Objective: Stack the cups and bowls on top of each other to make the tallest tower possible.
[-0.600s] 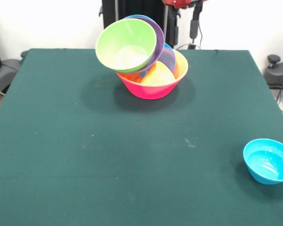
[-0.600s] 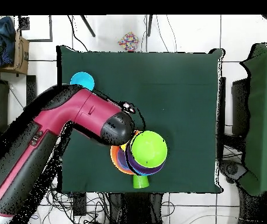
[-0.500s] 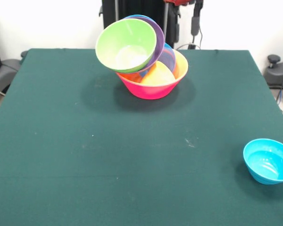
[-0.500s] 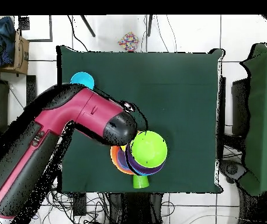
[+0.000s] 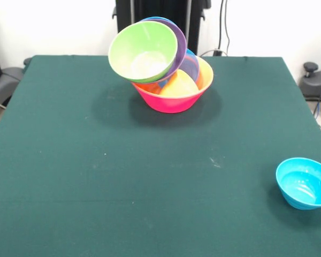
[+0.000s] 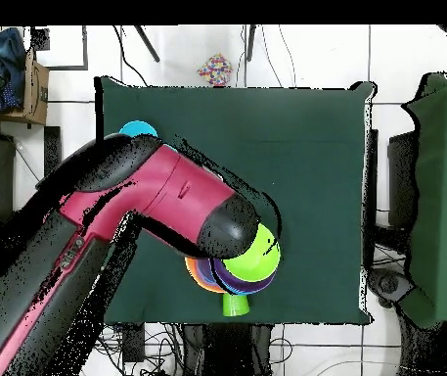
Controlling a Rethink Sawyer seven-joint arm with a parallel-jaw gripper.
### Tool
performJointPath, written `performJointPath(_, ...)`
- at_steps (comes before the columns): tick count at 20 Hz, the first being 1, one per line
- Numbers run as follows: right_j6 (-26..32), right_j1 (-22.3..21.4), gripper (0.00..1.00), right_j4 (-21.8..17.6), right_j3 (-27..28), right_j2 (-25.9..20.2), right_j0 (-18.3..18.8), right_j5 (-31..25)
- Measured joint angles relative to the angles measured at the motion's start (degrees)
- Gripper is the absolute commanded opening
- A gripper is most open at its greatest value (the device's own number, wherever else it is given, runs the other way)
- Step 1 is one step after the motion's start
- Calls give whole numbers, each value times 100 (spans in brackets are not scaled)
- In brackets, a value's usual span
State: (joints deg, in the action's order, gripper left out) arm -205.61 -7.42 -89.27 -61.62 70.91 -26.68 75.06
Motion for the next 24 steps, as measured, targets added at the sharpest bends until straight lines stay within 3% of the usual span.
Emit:
performJointPath(16, 0, -166, 100, 35, -6, -112, -100, -39)
performJointPath(24, 0, -106, 100, 300, -6, -140, -393, -630)
